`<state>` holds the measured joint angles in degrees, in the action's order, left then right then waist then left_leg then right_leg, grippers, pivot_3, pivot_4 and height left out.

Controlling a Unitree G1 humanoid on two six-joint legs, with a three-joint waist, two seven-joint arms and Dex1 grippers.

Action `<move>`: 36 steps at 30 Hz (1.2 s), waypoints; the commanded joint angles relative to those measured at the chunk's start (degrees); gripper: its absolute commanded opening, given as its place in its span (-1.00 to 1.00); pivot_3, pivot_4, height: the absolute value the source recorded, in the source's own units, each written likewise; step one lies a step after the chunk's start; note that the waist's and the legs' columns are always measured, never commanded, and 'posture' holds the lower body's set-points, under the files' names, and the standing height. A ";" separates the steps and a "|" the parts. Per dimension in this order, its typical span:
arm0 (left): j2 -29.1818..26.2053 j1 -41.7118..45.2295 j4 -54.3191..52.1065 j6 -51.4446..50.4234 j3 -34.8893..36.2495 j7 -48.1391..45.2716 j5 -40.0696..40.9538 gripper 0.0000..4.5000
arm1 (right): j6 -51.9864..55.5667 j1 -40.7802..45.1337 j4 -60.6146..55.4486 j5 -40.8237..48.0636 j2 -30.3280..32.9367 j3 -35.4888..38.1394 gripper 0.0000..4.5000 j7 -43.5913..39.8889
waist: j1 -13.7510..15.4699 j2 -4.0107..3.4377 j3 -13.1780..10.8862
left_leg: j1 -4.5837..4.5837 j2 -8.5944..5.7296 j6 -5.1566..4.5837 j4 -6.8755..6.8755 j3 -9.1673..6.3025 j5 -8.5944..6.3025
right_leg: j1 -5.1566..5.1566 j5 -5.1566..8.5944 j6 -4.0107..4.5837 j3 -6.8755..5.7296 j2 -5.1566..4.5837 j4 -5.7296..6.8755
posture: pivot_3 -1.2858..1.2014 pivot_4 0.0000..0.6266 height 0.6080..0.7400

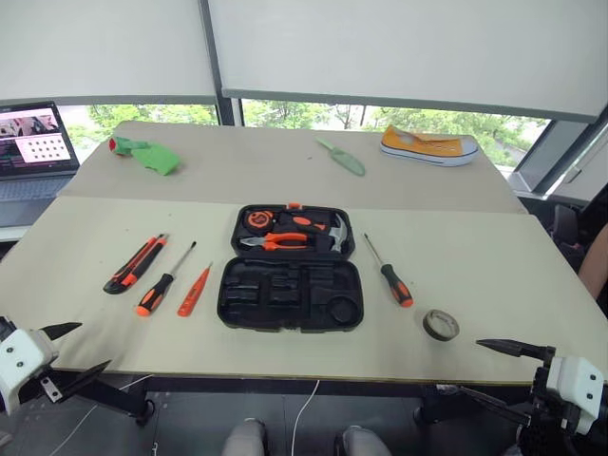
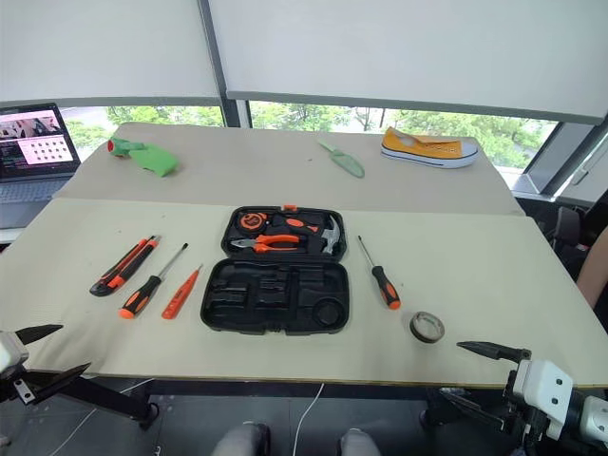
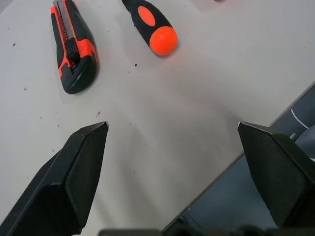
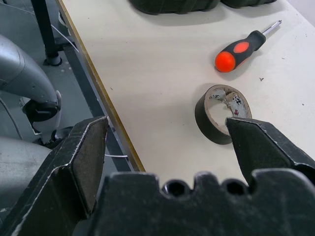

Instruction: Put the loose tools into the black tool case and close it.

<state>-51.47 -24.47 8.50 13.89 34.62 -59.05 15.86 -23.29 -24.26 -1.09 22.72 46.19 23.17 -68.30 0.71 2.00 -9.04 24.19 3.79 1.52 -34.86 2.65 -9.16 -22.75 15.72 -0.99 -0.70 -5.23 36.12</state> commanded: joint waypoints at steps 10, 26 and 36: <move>17.33 1.55 -13.75 -33.20 9.11 28.61 16.80 1.00 | 15.46 14.78 -21.65 13.15 -9.91 -7.52 0.97 14.38 | -0.81 0.22 0.04 | -0.05 0.07 -0.04 -0.25 0.00 0.03 | 0.15 -0.32 -0.36 0.06 0.09 0.51 | 0.03 -0.52 1.00; 1.48 27.49 -19.12 -69.91 -10.70 33.37 20.00 1.00 | 12.64 17.78 -21.73 8.62 -12.84 -10.76 0.97 13.15 | 0.32 0.33 0.07 | 0.09 0.05 0.03 -0.43 0.14 0.02 | -0.11 -0.35 0.04 0.03 0.05 0.69 | 0.03 -0.52 1.00; 4.65 42.05 -12.67 -77.22 -23.04 38.21 13.28 0.56 | 10.94 19.81 -18.61 7.63 -12.36 -10.48 1.00 10.42 | -0.43 0.34 0.06 | 0.11 0.08 -0.37 -0.35 0.13 0.26 | -0.06 -0.47 -0.06 0.26 0.30 0.79 | 0.03 -0.52 1.00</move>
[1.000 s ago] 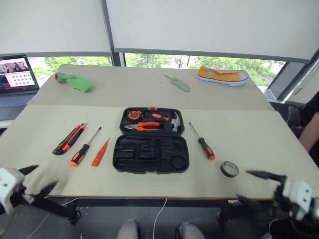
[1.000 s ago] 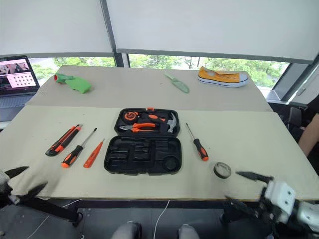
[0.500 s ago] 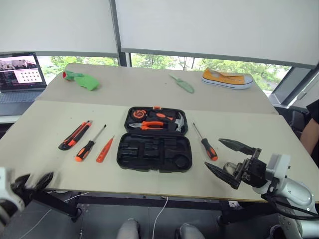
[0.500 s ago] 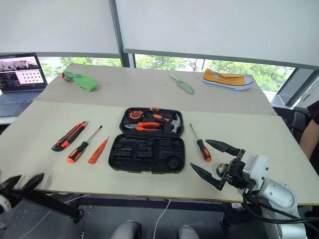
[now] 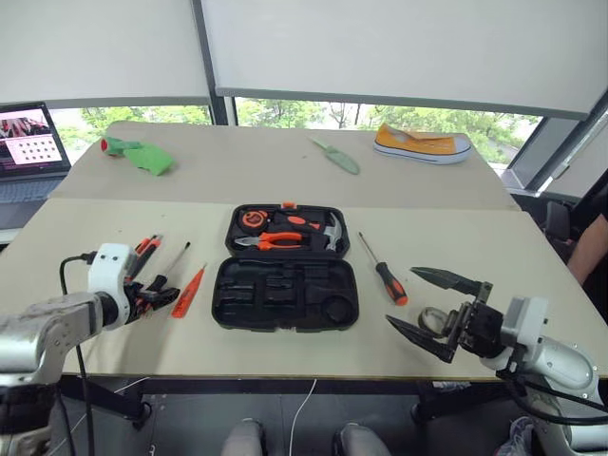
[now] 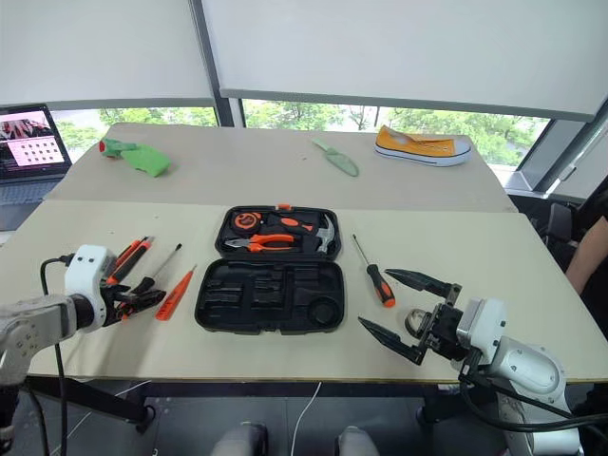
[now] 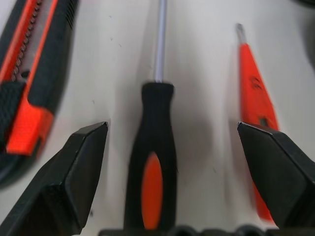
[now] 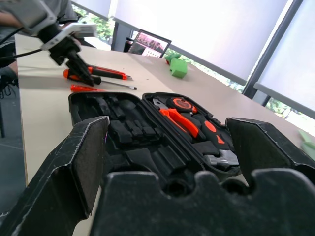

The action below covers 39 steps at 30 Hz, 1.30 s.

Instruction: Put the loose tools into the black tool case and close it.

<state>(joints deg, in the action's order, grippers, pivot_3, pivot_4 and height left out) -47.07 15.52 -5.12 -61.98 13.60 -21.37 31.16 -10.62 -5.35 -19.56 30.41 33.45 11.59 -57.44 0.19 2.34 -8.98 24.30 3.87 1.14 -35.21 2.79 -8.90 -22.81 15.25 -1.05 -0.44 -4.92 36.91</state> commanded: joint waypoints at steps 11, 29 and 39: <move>1.28 1.52 2.13 14.06 6.01 -8.03 -2.55 -0.65 | -2.74 -0.71 0.32 -0.81 1.12 5.09 1.00 1.32 | 0.30 -0.02 0.00 | -0.01 -0.01 0.01 -0.03 0.01 0.00 | 0.00 0.00 0.01 0.04 -0.04 0.00 | 0.03 -0.52 1.00; 9.85 35.04 37.84 74.19 -34.68 -45.21 -36.42 -0.65 | 2.59 4.39 6.43 0.98 8.21 8.33 1.00 -2.04 | 0.93 -0.08 -0.02 | 0.59 -0.09 -0.18 -0.76 0.09 -0.08 | 0.04 -0.13 -0.30 -0.04 -0.07 -0.12 | 0.03 -0.52 1.00; 12.10 36.04 43.57 78.14 -34.66 -45.57 -38.97 -0.65 | 2.79 1.93 3.60 0.24 6.83 8.18 1.00 0.53 | 0.51 -0.09 -0.02 | 0.94 -0.10 -0.25 -1.09 0.09 -0.12 | -0.29 -0.15 -0.53 0.02 -0.07 0.14 | 0.03 -0.52 1.00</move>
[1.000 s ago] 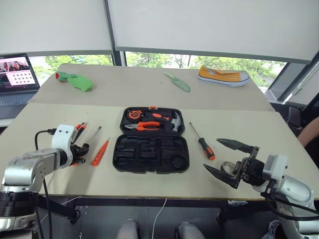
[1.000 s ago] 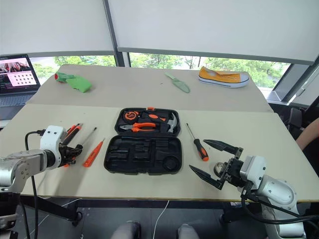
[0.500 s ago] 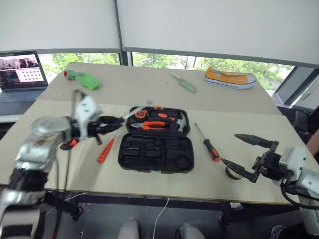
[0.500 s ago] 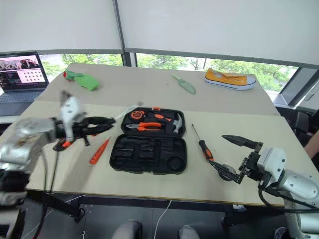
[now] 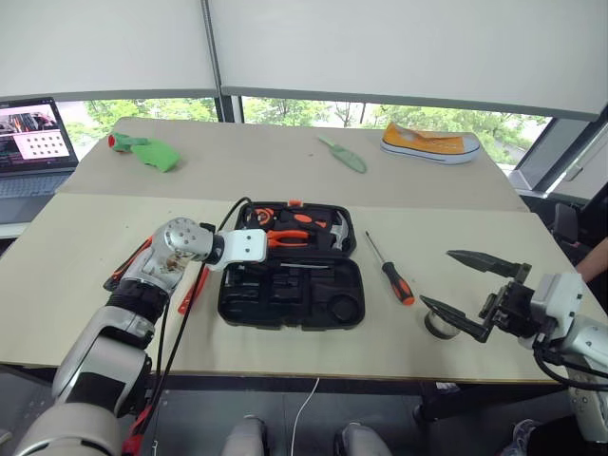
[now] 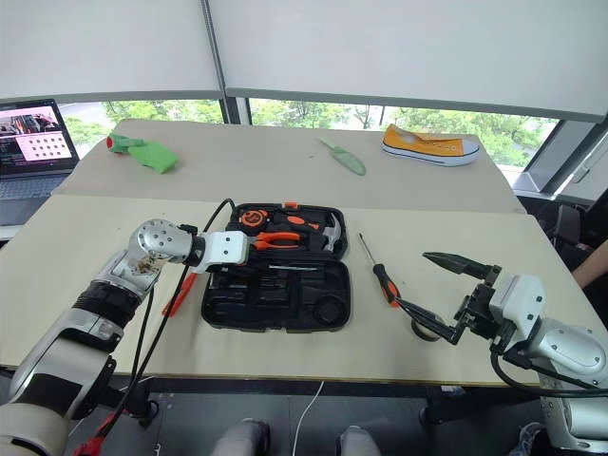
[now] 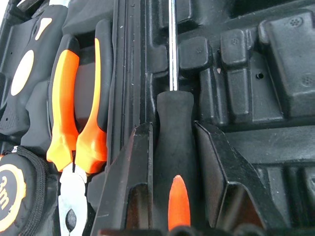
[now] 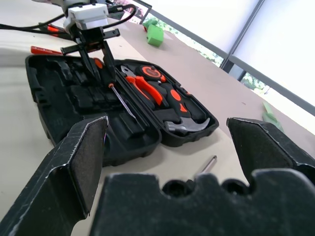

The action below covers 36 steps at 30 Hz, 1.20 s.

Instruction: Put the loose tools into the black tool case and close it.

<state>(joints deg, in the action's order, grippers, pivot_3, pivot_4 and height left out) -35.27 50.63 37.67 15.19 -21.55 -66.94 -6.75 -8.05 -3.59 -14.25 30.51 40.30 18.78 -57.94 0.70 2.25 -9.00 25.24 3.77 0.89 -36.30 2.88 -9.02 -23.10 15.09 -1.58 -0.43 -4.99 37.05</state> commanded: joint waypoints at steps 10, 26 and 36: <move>5.48 0.00 -2.26 -7.48 11.33 2.76 10.42 0.35 | 0.63 0.48 -1.13 0.48 -0.34 -0.16 1.00 0.91 | 0.56 -0.02 -0.01 | 0.07 0.00 -0.03 -0.32 0.00 0.01 | 0.07 -0.06 -0.24 0.03 -0.02 0.01 | 0.03 -0.52 1.00; 6.33 -9.73 -11.92 -15.06 13.81 6.46 11.15 -0.98 | 1.63 -0.22 -0.97 0.59 -1.70 -0.91 1.00 1.27 | 0.38 -0.07 0.00 | 0.05 0.05 -0.06 -0.41 0.00 -0.01 | 0.11 -0.19 -0.05 0.12 0.07 0.04 | 0.03 -0.52 1.00; 8.24 -11.69 -11.33 -21.67 10.06 10.59 6.68 -0.98 | 1.74 -2.13 -2.27 0.15 -3.43 -1.85 1.00 2.40 | 0.01 -0.08 0.01 | 0.04 0.06 -0.06 -0.41 -0.01 -0.01 | 0.10 -0.20 -0.04 0.15 0.09 0.06 | 0.03 -0.52 1.00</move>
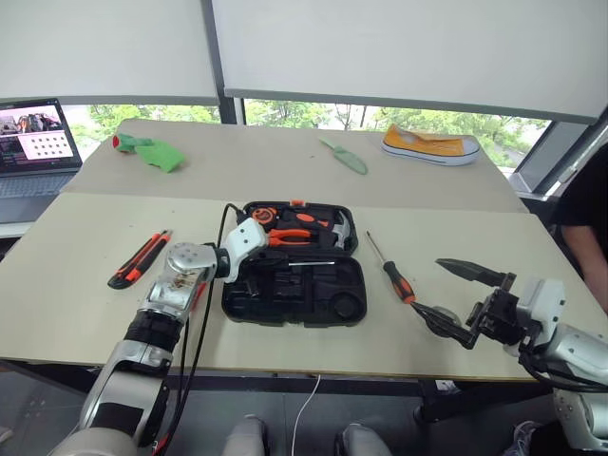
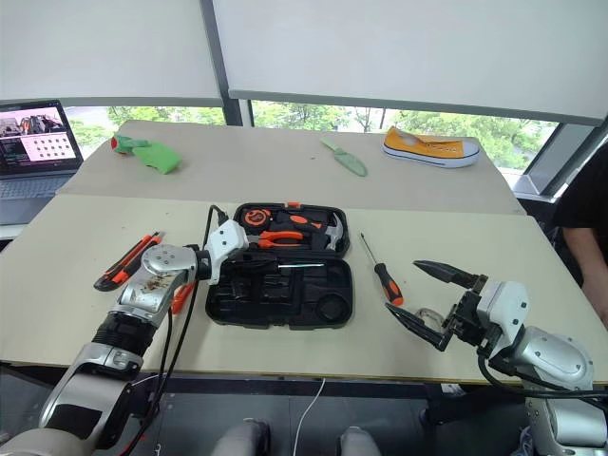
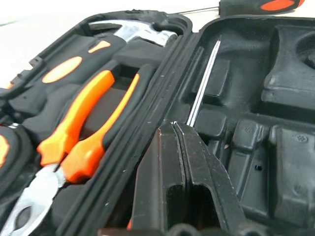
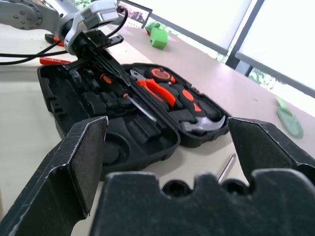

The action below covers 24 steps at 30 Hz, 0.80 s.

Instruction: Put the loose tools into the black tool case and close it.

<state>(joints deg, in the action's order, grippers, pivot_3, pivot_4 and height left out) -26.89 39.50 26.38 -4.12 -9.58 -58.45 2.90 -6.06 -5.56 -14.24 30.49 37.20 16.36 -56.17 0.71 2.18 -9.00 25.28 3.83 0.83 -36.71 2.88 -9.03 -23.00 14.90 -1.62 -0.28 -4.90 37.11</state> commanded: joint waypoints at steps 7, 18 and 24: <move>1.26 -1.07 -2.79 -9.50 -2.80 3.48 -2.48 -0.98 | 0.24 -1.52 -3.64 0.21 -1.03 0.44 1.00 1.37 | 0.08 -0.14 0.08 | -0.49 0.00 0.01 0.00 0.00 -0.01 | 0.50 0.18 -0.29 0.01 0.00 -0.04 | 0.03 -0.52 1.00; -3.77 -10.33 -13.14 1.55 14.88 -11.65 18.95 0.14 | 7.29 -10.49 -7.74 -0.04 -0.92 6.59 1.00 10.02 | -0.01 -0.17 0.09 | -0.34 0.03 -0.01 0.11 -0.01 -0.04 | 0.33 0.04 0.13 0.03 -0.01 -0.06 | 0.03 -0.52 1.00; -12.96 -20.76 -14.96 2.99 21.42 -23.18 25.56 0.98 | 15.33 -18.93 -7.39 -3.47 -1.42 11.63 1.00 17.41 | -0.10 -0.27 0.12 | -0.58 -0.02 -0.01 0.33 0.09 -0.06 | 0.39 0.15 0.23 0.09 -0.13 -0.09 | 0.03 -0.52 1.00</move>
<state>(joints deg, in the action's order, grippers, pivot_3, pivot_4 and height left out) -37.78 19.98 12.47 -2.23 9.15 -78.81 26.40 8.18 -23.71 -20.63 27.05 36.03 24.81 -40.26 0.61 1.91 -8.88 24.69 3.83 0.83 -36.37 2.98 -9.09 -22.62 15.16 -1.31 -0.20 -5.03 37.01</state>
